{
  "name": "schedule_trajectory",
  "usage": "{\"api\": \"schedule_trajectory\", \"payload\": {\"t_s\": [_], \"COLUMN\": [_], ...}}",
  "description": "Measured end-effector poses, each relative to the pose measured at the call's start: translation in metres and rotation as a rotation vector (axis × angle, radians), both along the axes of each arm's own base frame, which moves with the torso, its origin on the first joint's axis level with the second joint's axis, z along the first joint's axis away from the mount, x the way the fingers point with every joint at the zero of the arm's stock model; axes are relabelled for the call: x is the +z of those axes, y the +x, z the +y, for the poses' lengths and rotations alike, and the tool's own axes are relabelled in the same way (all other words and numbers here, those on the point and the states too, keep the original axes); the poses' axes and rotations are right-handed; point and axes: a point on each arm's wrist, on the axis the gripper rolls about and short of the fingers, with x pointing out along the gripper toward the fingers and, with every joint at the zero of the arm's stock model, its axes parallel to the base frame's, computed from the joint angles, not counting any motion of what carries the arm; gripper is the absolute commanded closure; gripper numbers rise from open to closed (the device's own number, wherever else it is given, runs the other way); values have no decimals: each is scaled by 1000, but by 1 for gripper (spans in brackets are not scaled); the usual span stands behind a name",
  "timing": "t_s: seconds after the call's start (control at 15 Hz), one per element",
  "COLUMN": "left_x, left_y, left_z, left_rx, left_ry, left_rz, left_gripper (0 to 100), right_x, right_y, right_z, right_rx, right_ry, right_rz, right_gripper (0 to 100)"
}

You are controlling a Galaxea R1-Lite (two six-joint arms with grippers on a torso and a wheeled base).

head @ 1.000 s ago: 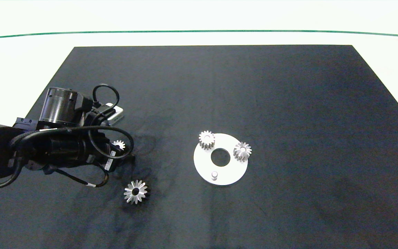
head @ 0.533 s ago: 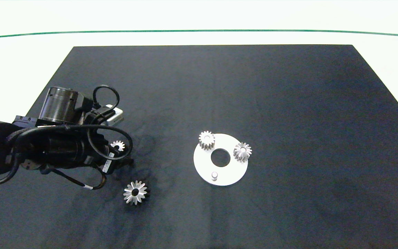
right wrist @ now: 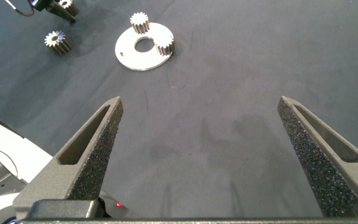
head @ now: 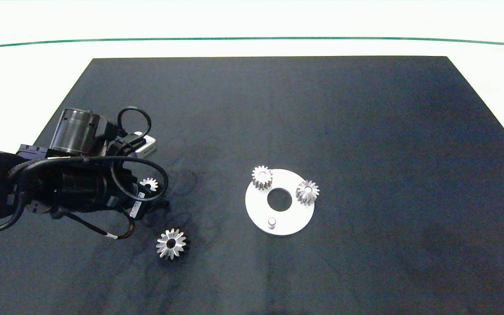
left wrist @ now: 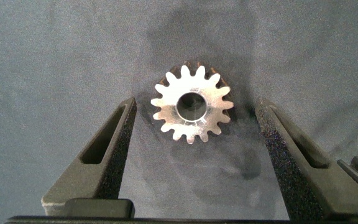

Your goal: Remove an incorrectly installed larger gear and replace it with the correct smaller gear

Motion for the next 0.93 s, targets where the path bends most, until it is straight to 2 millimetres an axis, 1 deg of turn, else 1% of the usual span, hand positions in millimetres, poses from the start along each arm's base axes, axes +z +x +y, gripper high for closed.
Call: {"api": "schedule_trajectory", "payload": {"t_s": [0.27,0.6,0.93], "left_x": [5,14,15], "left_y": [-2,-4,-4], "left_z": [-4,-11,-12], "left_rx": [4,-12,-7], "left_ry": [-15,-36,-48], "left_rz": [27,2,-1], "left_gripper": [72,72,72], "right_x": [0,0,0], "right_y": [0,0,-1], "right_z": [0,0,0], "right_rx": [0,0,-1], "right_ry": [0,0,1], "right_rz": [-1,-1,-7], "right_gripper": [0,0,0]}}
